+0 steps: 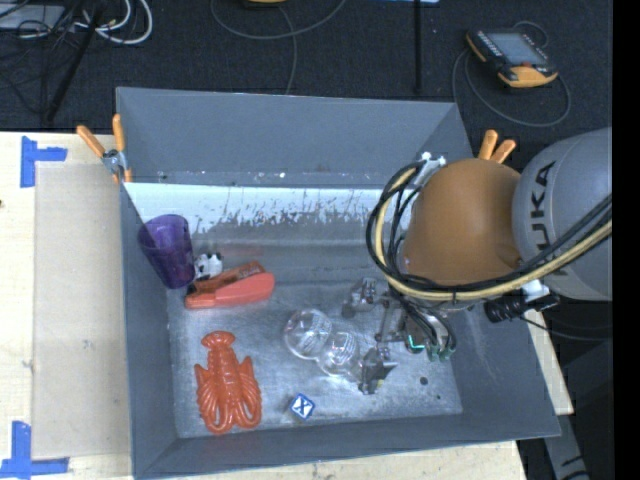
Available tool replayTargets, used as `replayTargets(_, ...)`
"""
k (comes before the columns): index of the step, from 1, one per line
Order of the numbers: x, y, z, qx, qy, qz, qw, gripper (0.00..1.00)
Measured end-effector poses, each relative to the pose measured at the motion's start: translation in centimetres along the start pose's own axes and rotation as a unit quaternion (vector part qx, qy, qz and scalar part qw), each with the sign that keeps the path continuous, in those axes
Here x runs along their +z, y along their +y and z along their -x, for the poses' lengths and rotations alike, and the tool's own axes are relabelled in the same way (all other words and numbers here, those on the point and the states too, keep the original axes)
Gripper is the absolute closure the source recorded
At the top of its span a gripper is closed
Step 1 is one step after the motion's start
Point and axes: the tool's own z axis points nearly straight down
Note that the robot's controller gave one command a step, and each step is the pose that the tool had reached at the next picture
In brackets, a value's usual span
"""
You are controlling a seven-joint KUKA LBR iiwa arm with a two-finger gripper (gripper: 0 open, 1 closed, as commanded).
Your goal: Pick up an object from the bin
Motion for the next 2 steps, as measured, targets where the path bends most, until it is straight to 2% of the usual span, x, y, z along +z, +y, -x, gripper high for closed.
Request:
replayTargets(1,-0.4,0.0,0.2,0.0,-0.0041,0.0,1.0,0.0)
replayTargets(2,10.6,3.2,2.3,-0.46,-0.0029,-0.002,0.8879,1.0)
